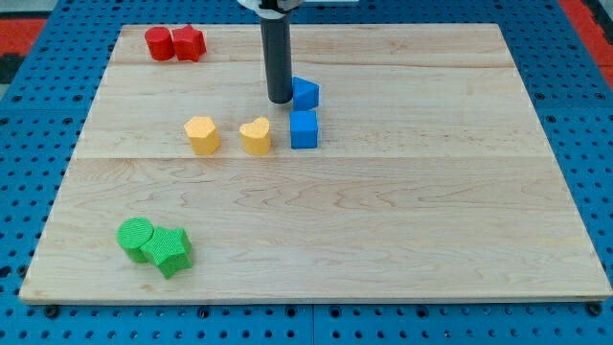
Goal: Move the blue triangle above the blue cube
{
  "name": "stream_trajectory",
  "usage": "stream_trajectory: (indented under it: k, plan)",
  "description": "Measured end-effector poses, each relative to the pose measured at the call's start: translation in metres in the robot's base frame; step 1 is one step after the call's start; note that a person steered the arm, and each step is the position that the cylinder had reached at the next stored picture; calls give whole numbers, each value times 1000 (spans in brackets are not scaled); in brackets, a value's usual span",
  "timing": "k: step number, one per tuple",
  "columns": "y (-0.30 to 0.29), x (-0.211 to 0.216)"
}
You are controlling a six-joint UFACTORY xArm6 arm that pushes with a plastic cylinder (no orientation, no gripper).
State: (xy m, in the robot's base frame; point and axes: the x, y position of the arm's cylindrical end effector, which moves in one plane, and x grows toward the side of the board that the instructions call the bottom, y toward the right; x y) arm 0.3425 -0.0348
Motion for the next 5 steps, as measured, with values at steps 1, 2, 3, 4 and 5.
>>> stream_trajectory:
  k: [1,2,3,4,5]
  plan:
    - [-2,0]
    - [-15,0]
    - [29,23]
    - [53,25]
    - [47,29]
